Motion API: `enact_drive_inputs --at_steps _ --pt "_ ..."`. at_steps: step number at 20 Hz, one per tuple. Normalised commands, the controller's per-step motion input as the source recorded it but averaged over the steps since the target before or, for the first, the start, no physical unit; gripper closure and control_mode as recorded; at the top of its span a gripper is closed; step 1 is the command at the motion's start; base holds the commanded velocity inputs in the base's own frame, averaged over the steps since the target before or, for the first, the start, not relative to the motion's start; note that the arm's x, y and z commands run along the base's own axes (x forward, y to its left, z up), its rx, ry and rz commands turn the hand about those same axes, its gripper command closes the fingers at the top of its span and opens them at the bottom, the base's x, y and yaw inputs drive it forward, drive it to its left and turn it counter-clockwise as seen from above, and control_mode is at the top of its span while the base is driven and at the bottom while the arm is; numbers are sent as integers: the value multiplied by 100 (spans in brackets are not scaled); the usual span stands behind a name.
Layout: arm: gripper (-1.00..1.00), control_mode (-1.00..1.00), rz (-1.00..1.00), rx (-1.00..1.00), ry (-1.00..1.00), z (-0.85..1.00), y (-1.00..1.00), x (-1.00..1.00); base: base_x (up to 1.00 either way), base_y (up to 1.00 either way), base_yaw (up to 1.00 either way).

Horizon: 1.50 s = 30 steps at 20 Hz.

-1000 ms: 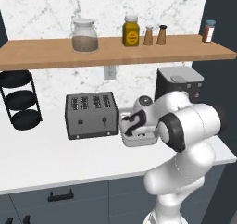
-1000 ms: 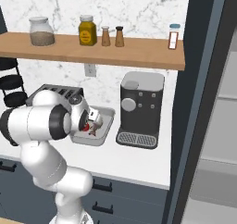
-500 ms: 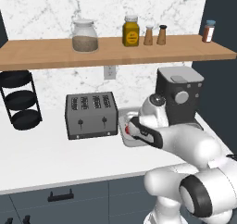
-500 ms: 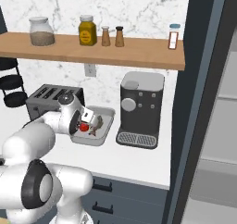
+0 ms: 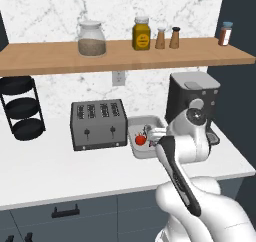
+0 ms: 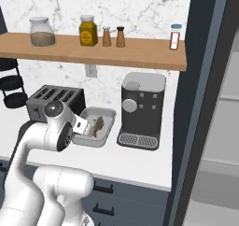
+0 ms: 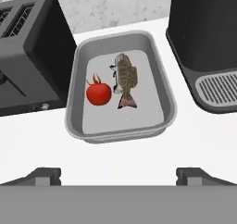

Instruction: Place one tomato and one fish in each tupperware on the nearby counter, to pack two identical lunches.

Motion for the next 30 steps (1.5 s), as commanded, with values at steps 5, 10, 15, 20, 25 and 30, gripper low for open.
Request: enact_drive_inputs --at_steps 5,10,15,20,25,30 --pt "-100 -100 7 -1 -1 56 0 -100 0 0 0" --pt "-100 -100 1 0 0 31 0 -97 0 0 0" --pt "-100 100 0 0 0 0 0 -20 -80 0 0" --pt "-100 100 0 0 0 0 0 0 -100 -9 -2" --pt "-100 100 0 0 0 0 0 0 -89 -60 -18" --pt "-100 100 0 0 0 0 0 0 -31 -99 -19"
